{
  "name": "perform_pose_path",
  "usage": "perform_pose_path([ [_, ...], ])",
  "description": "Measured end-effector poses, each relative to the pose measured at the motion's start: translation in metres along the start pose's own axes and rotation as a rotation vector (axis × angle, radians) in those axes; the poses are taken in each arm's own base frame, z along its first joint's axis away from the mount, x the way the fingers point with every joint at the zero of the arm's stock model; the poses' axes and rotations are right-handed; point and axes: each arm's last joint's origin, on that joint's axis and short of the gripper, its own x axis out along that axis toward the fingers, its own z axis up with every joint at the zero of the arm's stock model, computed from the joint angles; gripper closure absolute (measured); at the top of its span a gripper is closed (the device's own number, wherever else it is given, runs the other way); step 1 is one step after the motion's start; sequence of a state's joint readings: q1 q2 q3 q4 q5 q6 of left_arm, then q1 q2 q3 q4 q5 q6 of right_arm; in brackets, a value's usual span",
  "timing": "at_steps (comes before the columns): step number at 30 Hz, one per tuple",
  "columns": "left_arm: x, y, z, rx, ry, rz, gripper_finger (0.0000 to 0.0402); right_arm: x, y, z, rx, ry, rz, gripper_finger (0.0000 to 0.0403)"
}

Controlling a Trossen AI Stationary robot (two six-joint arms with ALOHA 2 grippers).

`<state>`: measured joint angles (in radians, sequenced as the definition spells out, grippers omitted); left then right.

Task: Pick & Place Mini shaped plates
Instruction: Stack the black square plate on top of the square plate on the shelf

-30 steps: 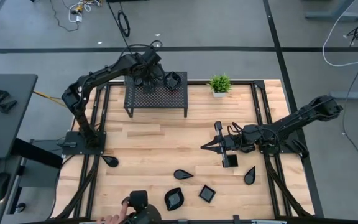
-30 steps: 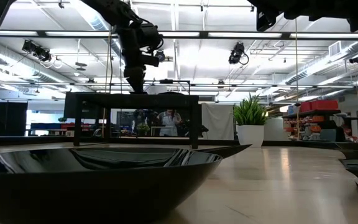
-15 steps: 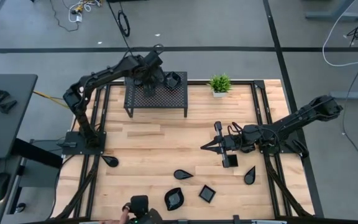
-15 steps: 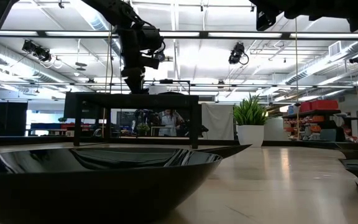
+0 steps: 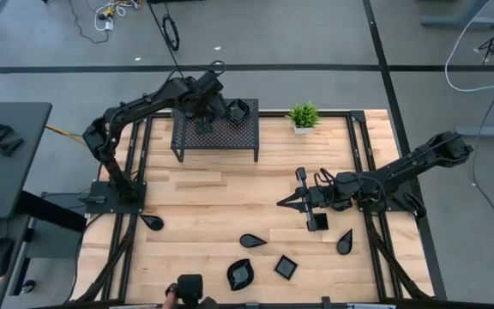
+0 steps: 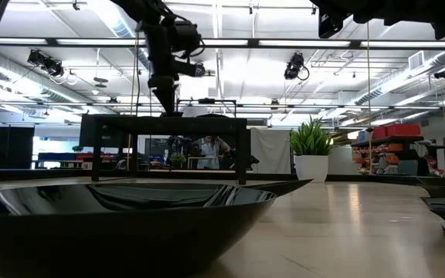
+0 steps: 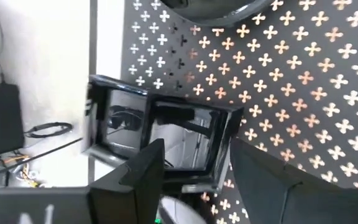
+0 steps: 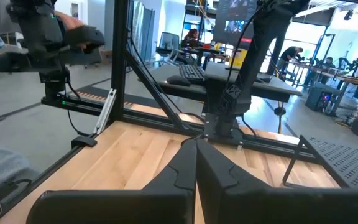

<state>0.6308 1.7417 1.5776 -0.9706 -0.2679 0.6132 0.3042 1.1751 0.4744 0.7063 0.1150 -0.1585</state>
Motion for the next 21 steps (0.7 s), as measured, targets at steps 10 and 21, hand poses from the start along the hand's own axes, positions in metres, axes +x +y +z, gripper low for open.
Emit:
perform_pose_path([
  [10, -0.023, 0.017, -0.011, -0.127, -0.031, 0.131, 0.0213, 0.000, 0.000, 0.001, -0.006, -0.009, -0.001, 0.0392],
  [21, 0.005, 0.025, -0.010, 0.066, -0.046, 0.048, 0.0216, 0.000, 0.000, 0.000, 0.010, -0.003, -0.001, 0.0392],
])
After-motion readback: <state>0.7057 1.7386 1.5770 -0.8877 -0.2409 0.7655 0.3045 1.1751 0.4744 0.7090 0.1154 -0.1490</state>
